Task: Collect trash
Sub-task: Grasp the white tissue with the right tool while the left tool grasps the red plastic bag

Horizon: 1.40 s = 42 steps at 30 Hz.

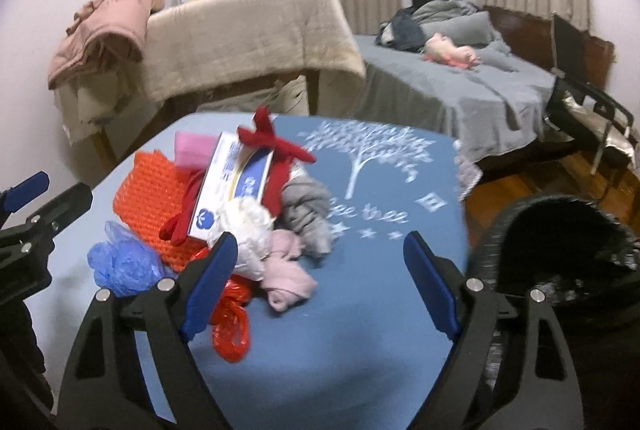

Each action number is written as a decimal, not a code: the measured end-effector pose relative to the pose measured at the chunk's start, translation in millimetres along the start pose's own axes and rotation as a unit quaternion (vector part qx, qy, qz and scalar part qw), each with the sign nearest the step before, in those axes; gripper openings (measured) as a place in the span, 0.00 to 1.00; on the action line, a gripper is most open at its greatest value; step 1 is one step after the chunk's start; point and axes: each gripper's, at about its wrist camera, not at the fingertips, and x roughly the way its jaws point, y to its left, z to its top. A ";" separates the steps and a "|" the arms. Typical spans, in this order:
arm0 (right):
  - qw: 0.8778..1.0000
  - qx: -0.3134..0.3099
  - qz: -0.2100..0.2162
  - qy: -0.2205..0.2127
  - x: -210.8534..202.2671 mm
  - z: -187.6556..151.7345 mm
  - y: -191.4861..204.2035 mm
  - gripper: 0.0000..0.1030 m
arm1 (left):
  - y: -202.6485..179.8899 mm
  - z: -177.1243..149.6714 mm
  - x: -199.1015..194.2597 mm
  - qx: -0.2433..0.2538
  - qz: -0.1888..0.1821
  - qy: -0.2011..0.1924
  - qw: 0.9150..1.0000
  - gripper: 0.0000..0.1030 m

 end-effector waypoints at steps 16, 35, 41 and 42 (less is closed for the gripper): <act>0.994 -0.032 0.082 0.058 50.8 -7.2 26.0 0.31 | 13.5 -7.7 20.6 0.002 0.014 0.024 1.000 0.86; 0.997 -0.010 0.073 0.028 6.8 -4.1 -6.6 0.19 | -24.7 -15.7 19.2 0.014 -0.046 0.042 0.998 0.70; 0.998 0.009 0.050 0.032 1.0 -13.7 -32.6 0.19 | -53.7 -23.5 27.9 0.025 -0.078 0.056 0.995 0.65; 0.998 0.011 0.049 0.033 0.0 -14.8 -35.6 0.19 | -58.5 -25.1 29.6 0.027 -0.083 0.058 0.995 0.64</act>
